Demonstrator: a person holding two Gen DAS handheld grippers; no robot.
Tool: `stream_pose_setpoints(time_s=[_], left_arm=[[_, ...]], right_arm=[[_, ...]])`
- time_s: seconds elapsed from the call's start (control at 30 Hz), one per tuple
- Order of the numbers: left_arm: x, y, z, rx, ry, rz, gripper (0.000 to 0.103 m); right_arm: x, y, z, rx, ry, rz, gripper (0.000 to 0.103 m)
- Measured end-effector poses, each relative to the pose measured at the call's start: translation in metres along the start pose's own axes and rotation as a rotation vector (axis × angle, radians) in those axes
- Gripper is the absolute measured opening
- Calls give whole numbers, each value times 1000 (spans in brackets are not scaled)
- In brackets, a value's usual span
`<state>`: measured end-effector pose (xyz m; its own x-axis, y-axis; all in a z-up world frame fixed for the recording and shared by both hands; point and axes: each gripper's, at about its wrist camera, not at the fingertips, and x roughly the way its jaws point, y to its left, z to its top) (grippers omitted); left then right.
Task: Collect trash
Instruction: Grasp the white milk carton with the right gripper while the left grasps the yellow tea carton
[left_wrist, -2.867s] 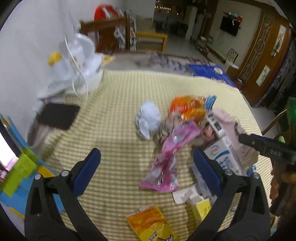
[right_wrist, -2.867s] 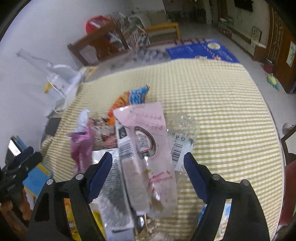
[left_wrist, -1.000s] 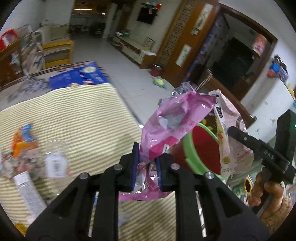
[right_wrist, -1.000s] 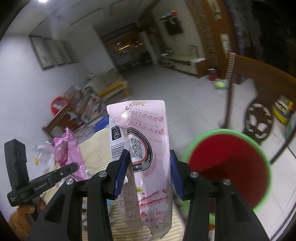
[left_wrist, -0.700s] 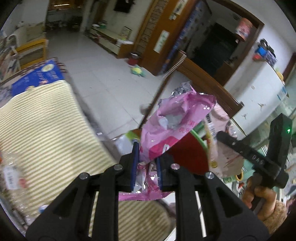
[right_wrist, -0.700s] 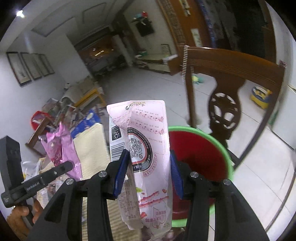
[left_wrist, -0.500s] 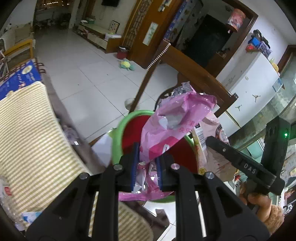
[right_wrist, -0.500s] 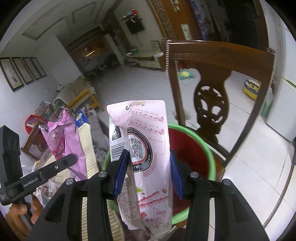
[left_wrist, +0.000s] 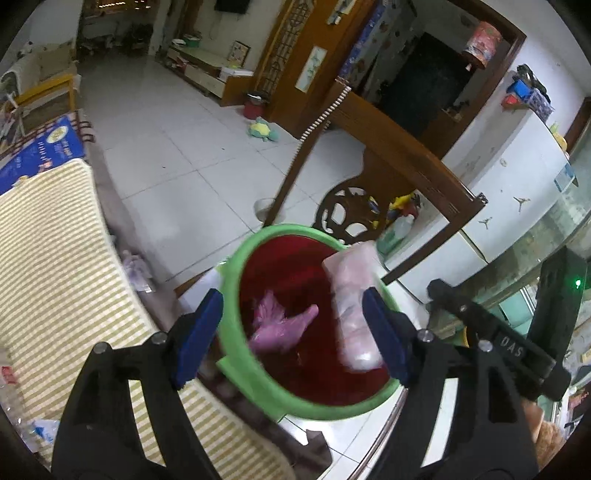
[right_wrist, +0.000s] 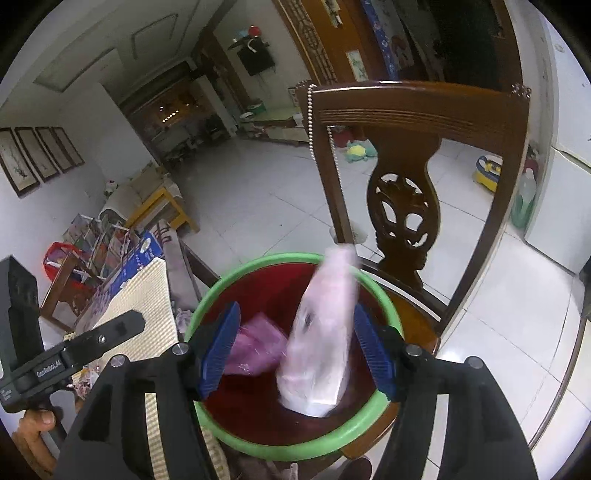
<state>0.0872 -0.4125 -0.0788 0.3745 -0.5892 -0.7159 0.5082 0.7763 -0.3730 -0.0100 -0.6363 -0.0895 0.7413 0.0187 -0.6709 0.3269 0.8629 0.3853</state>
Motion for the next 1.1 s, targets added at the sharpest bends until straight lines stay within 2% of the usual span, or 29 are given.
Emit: stream_pose_setpoints(time_s=[0.17, 0.37, 0.8, 0.9, 0.97, 1.0, 1.1], left_arm=[[-26, 34, -12, -100, -20, 42, 77], [-72, 80, -32, -178, -70, 124, 77], [-176, 192, -101, -362, -123, 284, 77], [-208, 220, -130, -417, -117, 371, 79], [-230, 241, -156, -474, -100, 458, 79], [-243, 254, -173, -514, -83, 525, 79], [-268, 285, -211, -608, -50, 635, 79]], right_arm=[[2, 28, 1, -37, -7, 37, 64], [10, 83, -9, -141, 6, 80, 66], [42, 218, -63, -323, 120, 195, 67], [46, 258, -83, -368, 152, 232, 68], [48, 278, -94, -397, 170, 254, 68], [50, 288, -101, -413, 178, 264, 68], [56, 325, -122, -463, 213, 297, 68]])
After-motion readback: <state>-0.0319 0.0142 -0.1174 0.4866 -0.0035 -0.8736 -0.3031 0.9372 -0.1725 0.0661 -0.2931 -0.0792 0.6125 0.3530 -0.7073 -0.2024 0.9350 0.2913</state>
